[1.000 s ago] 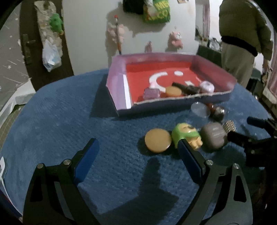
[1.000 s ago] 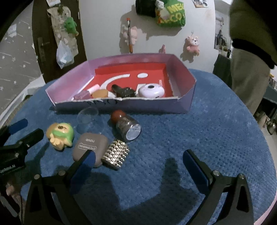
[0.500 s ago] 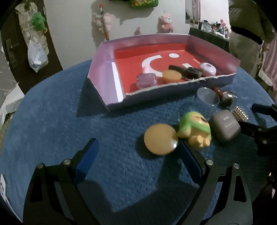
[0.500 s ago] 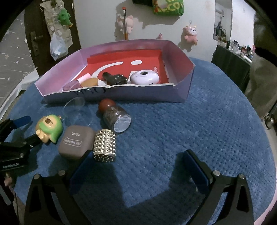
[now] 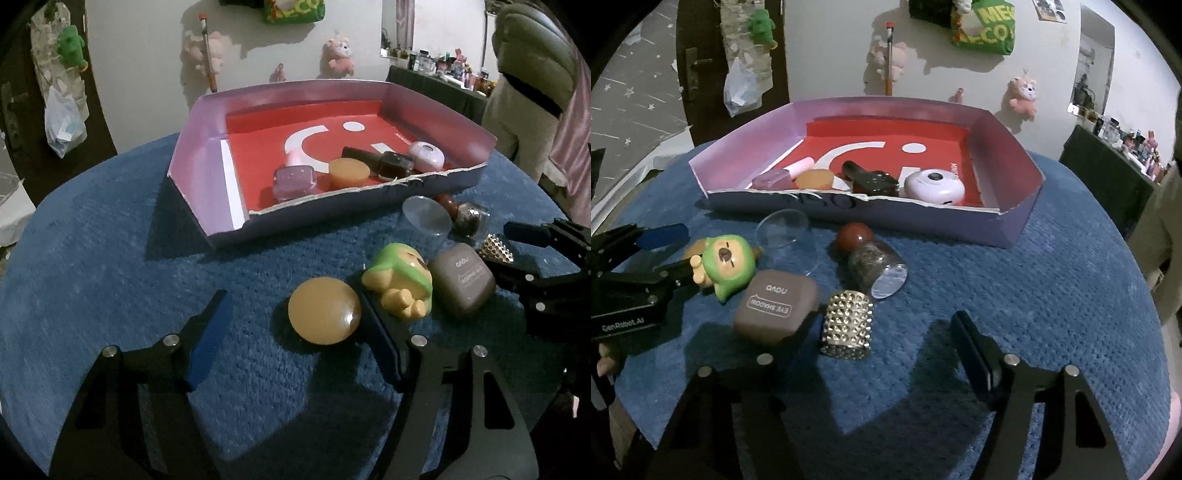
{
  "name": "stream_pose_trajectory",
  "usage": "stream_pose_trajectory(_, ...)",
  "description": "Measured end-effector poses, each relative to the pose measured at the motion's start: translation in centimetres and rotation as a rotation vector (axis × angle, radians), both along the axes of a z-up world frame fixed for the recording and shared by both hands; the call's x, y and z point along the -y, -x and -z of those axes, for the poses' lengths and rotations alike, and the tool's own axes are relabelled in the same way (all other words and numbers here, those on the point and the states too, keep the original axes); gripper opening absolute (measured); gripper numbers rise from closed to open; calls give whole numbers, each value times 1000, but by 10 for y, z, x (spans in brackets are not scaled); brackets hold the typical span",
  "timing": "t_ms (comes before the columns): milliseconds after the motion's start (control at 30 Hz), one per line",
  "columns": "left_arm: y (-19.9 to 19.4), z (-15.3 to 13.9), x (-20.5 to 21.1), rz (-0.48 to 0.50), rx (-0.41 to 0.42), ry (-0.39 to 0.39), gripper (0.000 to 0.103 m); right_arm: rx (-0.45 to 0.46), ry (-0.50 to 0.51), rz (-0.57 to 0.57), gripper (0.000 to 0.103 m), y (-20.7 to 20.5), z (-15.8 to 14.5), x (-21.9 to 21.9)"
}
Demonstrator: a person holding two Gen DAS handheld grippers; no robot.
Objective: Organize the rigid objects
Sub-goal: 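Move the left tool to the tan sponge while the right tool approaches the studded silver cylinder, then close the left tool on the tan sponge while the right tool grasps the studded cylinder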
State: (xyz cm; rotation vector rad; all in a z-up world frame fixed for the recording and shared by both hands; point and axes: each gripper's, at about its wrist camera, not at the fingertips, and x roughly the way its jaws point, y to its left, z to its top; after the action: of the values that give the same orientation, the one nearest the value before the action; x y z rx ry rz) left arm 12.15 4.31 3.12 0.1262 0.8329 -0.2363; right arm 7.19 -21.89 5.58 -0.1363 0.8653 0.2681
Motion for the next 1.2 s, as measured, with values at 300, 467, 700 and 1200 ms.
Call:
stream_pose_trajectory(300,5,2,5,67,-18,37,36,-12,-70,-53,35,1,1,0)
stream_pose_trajectory(467,10,-5,6,73,-2,64,36,24,-78,-110,28,10,-7,-7)
stream_pose_trajectory(700,16,-14,7,75,24,65,36,55,-99,-113,28,10,-21,-5)
stream_pose_trajectory(1200,16,-17,5,74,27,68,36,39,-113,-108,28,9,-18,0)
